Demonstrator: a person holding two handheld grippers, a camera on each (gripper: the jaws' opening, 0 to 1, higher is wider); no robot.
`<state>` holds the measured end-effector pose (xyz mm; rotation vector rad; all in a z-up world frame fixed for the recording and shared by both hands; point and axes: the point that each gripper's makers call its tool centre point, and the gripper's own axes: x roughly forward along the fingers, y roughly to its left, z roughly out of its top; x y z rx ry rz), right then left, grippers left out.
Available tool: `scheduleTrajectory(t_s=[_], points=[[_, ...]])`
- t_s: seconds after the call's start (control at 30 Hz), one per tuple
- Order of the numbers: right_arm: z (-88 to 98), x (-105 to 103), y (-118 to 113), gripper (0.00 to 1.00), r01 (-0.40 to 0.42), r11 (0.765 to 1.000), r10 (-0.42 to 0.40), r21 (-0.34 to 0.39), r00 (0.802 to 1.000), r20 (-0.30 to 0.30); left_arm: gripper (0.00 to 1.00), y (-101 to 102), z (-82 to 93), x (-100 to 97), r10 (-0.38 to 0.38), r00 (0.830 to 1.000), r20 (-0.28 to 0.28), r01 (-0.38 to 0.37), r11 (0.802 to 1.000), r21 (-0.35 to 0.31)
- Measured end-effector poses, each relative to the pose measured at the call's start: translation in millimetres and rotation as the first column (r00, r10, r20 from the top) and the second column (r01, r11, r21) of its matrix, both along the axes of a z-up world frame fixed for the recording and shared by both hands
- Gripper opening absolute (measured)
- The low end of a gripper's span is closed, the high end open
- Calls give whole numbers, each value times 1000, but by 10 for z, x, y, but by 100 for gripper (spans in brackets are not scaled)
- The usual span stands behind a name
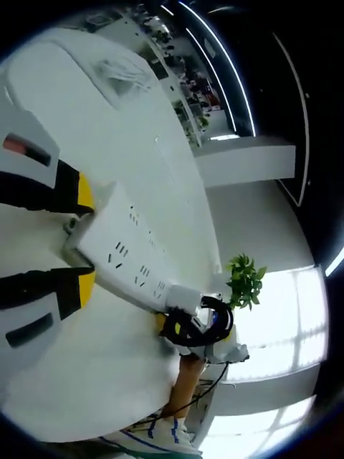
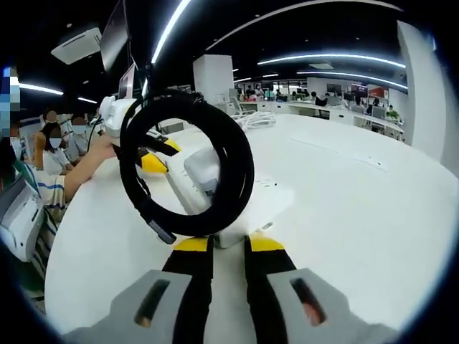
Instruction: Straighten the power strip on the desk, plug the charger into it
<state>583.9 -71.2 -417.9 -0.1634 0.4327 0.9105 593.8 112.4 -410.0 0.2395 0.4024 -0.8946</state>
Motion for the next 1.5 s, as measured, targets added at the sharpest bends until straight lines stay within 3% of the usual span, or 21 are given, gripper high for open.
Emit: scheduleTrajectory(t_s=[1.5], points=[[3, 141, -11, 12, 76, 996, -75, 55, 997, -21, 30, 3, -12, 132, 41, 998, 41, -40, 999, -7]])
